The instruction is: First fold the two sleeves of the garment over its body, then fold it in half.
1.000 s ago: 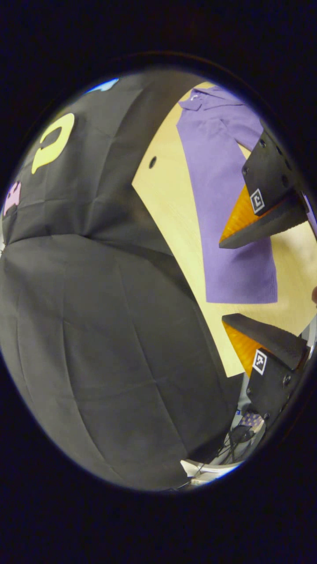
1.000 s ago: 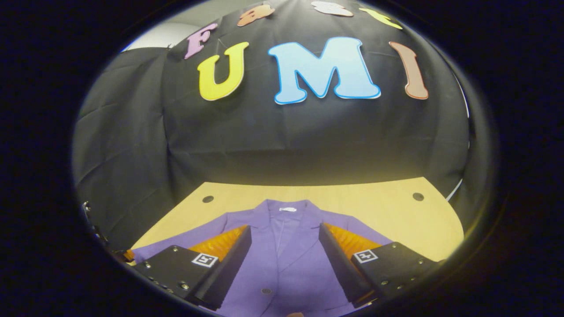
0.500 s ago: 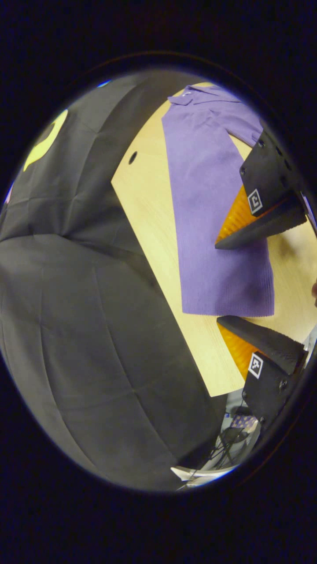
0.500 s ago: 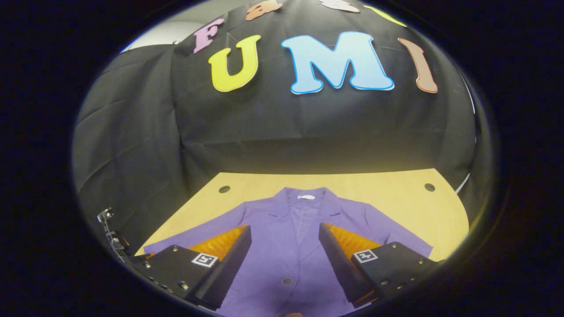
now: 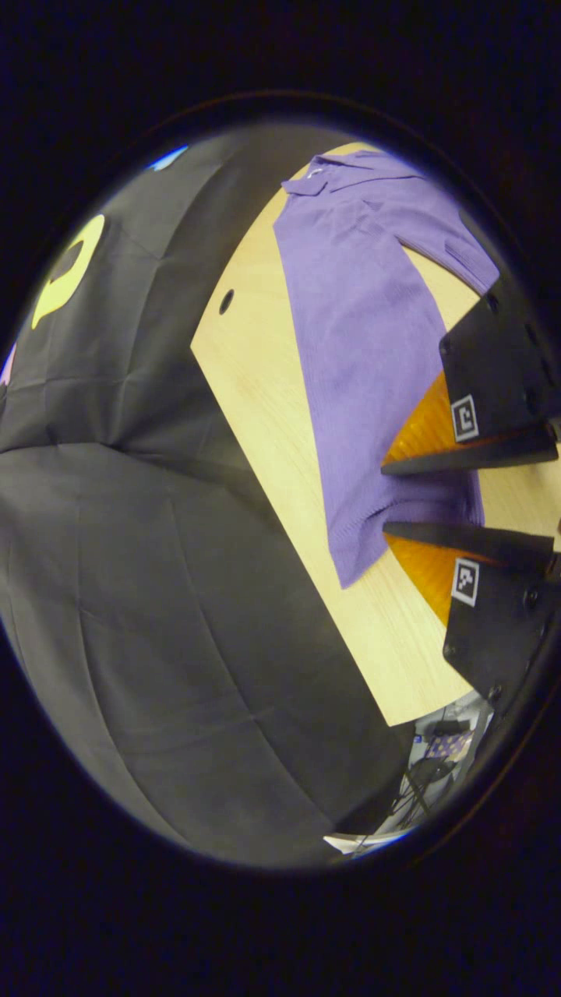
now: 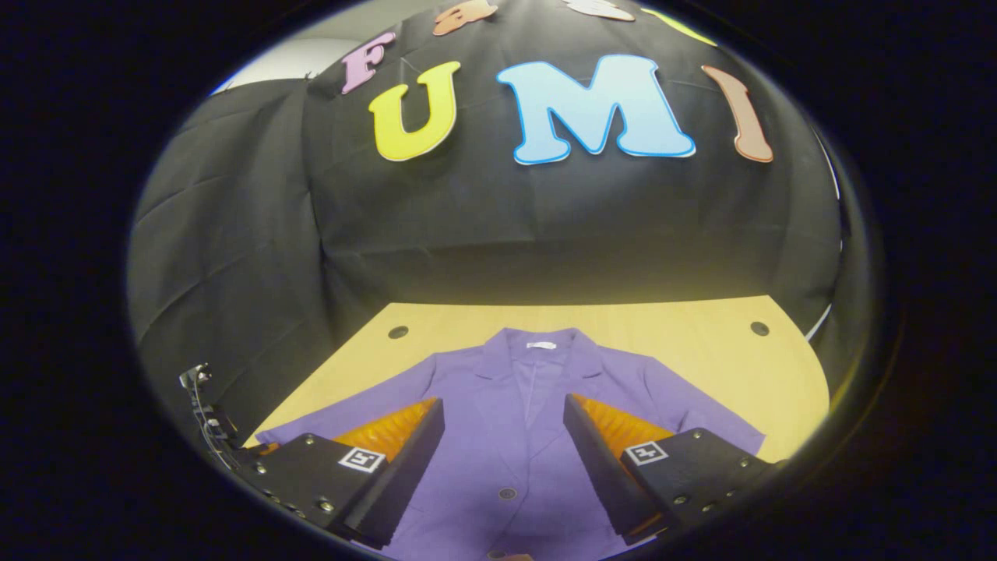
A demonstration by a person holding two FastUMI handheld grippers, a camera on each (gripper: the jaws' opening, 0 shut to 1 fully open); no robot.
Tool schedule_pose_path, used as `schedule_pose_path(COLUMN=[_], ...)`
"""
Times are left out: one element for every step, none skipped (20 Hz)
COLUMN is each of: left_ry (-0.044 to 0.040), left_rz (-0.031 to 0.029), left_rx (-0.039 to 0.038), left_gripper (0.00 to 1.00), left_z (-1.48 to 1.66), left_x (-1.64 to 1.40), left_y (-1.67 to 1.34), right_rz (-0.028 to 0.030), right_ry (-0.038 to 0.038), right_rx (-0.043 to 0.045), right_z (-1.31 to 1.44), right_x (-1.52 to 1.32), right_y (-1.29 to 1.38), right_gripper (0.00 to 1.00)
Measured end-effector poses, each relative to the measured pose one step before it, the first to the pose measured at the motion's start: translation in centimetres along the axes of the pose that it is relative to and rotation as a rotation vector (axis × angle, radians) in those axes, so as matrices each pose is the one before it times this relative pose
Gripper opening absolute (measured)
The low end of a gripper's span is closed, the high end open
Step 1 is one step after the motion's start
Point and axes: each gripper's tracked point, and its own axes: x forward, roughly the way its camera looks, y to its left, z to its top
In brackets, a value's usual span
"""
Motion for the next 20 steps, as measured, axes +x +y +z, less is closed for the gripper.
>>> schedule_pose_path(left_ry=[-0.01084,-0.0131,-0.0133,0.00064,0.00139,-0.00172,0.00699,0.00091,-0.00109,0.00033,-0.01,-0.01375,-0.01538,-0.01397,-0.00814,-0.00063,0.00316,0.00774,0.00398,0.00921], left_rz=[-0.00839,-0.01066,-0.00327,-0.00315,-0.02406,-0.00239,-0.01134,-0.00007,-0.00026,-0.00126,-0.01107,-0.02065,-0.02864,-0.03918,-0.03263,-0.02733,-0.02625,-0.02712,-0.0181,-0.02237], left_rx=[0.01116,0.02555,0.01759,0.0109,0.00362,-0.02225,-0.03379,-0.03048,-0.03071,-0.02653,-0.02895,-0.02987,-0.0272,-0.02646,-0.01726,-0.01066,-0.01079,-0.00592,0.00133,0.00384], left_gripper=[0.31,0.22,0.2,0.15,0.09,0.09,0.07,0.07,0.07,0.07,0.07,0.07,0.07,0.07,0.07,0.07,0.07,0.07,0.07,0.07], left_z=[0.109,0.032,0.138,0.257,0.034,0.276,0.089,0.15,0.215,0.086,0.426,0.63,0.702,0.772,0.489,0.195,0.143,0.042,-0.138,-0.148], left_x=[0.069,-0.173,-0.026,0.203,0.134,0.087,-0.038,-0.078,-0.213,-0.193,-0.173,-0.385,-0.719,-0.388,-0.305,-0.254,-0.203,0.061,0.058,0.352], left_y=[-0.449,0.159,0.073,-0.226,-0.513,-0.036,-0.274,-0.044,-0.114,0.084,-0.268,-0.61,-1.064,-1.434,-1.282,-1.31,-1.293,-1.294,-1.203,-1.057], right_rz=[-0.00201,-0.00204,-0.0017,-0.00175,-0.00173,-0.00304,-0.00539,-0.00523,-0.00618,-0.00611,-0.00657,-0.00673,-0.00639,-0.00469,-0.00303,-0.00397,-0.00265,-0.00086,-0.00154,-0.00183], right_ry=[0.003,0.00473,0.00198,0.00188,0.00147,-0.00119,-0.00401,-0.0036,-0.00253,-0.00193,-0.00218,-0.00077,0.00009,-0.00052,-0.0002,0.00243,0.00135,0.00102,0.001,0.00088], right_rx=[0.00102,0.00243,0.00401,0.00503,0.00329,0.00058,-0.00184,-0.00139,0.0005,0.00086,-0.00078,-0.00161,-0.0019,-0.00081,-0.00066,-0.00057,-0.00078,0.00012,0.00024,0.00126], right_z=[-0.223,-0.144,-0.136,-0.038,-0.065,0.096,0.127,0.16,0.054,0.098,0.043,0.106,-0.051,0.042,-0.118,-0.074,-0.166,-0.032,-0.165,-0.082], right_x=[-0.08,0.049,-0.019,-0.021,-0.028,-0.034,-0.001,-0.155,-0.04,-0.093,0.006,-0.052,-0.039,-0.038,0.025,-0.048,0.035,-0.07,0.03,-0.05], right_y=[-0.168,-0.234,-0.211,-0.19,-0.249,-0.273,-0.385,-0.245,-0.403,-0.379,-0.363,-0.43,-0.344,-0.279,-0.219,-0.252,-0.138,-0.16,-0.185,-0.21], right_gripper=[0.96,0.96,0.96,0.96,0.96,0.96,0.96,0.96,0.96,0.96,0.96,0.96,0.96,0.96,0.96,0.96,0.96,0.96,0.91,0.96])
